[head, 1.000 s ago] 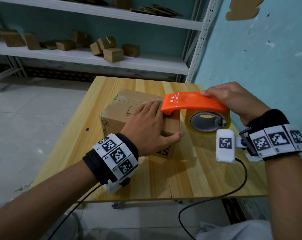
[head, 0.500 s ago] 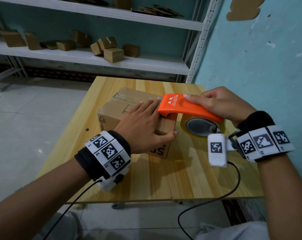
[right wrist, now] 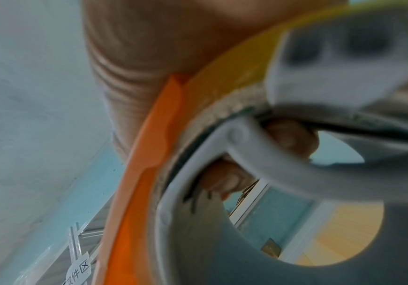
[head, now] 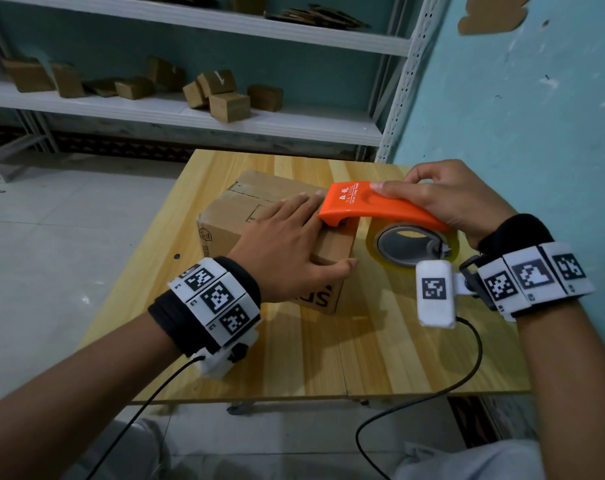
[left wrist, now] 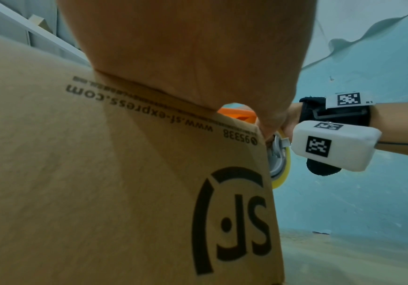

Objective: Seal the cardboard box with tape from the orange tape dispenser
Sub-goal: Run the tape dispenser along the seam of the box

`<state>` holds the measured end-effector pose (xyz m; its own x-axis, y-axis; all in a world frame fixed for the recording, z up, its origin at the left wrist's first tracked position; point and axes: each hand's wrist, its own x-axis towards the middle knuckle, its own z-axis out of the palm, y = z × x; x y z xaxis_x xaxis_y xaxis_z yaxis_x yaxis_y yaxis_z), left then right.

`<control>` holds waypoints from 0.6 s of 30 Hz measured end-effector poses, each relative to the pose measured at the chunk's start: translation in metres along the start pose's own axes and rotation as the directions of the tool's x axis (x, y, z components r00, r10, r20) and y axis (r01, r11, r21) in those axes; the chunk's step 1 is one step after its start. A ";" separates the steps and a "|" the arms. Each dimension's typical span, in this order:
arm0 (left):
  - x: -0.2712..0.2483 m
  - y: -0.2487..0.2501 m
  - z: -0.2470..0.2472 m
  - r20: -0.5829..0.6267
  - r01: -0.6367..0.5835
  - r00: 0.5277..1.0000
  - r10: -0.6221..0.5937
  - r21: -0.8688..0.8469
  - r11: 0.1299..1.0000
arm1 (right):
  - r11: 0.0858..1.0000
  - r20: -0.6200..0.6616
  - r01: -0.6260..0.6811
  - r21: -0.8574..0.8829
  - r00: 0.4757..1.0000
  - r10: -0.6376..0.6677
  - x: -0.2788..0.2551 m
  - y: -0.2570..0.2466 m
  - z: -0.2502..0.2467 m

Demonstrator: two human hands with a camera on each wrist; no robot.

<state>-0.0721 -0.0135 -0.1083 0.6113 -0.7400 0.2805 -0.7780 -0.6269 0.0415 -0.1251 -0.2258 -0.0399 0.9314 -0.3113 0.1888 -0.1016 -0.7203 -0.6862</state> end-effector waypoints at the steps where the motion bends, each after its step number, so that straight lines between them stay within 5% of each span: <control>1: 0.000 0.000 0.000 0.000 -0.002 1.000 0.002 0.000 1.000 | 1.000 0.000 0.001 -0.002 1.000 -0.001 0.000 0.000 0.000; 18: 0.000 0.002 -0.001 0.022 0.027 0.999 -0.027 0.018 0.999 | 0.999 0.011 -0.040 0.019 0.999 0.039 -0.005 0.008 -0.007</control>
<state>-0.0739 -0.0147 -0.1071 0.6354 -0.7278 0.2580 -0.7585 -0.6509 0.0320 -0.1334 -0.2346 -0.0412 0.9304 -0.3326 0.1541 -0.1315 -0.6953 -0.7066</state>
